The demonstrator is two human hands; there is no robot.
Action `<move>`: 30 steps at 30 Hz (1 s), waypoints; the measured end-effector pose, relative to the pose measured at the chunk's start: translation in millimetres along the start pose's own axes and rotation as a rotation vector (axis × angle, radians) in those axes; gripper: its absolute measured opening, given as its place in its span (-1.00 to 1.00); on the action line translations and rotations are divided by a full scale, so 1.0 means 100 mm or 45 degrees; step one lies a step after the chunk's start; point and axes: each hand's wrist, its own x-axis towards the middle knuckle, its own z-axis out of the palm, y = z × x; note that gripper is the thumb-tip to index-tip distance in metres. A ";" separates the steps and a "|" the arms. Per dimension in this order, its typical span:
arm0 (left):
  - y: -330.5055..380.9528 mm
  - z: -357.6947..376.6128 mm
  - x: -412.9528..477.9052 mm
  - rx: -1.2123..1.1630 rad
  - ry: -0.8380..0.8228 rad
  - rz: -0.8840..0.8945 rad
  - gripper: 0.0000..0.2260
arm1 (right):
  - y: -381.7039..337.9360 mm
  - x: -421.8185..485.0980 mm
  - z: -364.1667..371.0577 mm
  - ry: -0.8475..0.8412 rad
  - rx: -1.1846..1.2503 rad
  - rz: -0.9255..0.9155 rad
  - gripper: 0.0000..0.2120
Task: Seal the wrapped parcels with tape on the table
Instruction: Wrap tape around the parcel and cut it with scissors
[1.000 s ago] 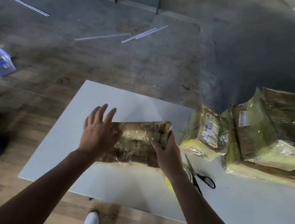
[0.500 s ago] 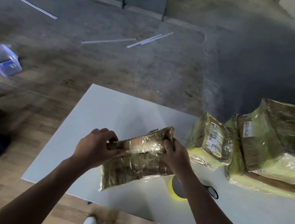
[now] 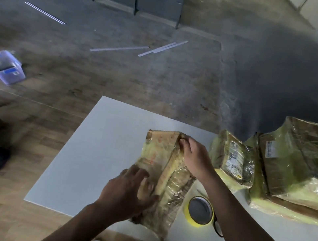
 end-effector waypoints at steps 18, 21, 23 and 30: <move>-0.22 0.06 0.22 -0.361 -0.100 -0.268 -0.54 | 0.00 -0.07 0.03 -0.017 0.040 0.123 -0.49; -0.29 0.04 0.19 -0.508 -0.095 -0.241 -0.69 | -0.03 -0.17 0.17 -0.020 0.376 0.277 -0.51; -0.31 0.03 0.16 -0.659 -0.133 -0.262 -0.83 | -0.06 -0.20 0.27 0.033 0.498 0.312 -0.61; -0.37 0.01 0.15 -0.851 -0.260 -0.227 -0.87 | -0.15 -0.16 0.35 0.191 0.369 0.359 -0.70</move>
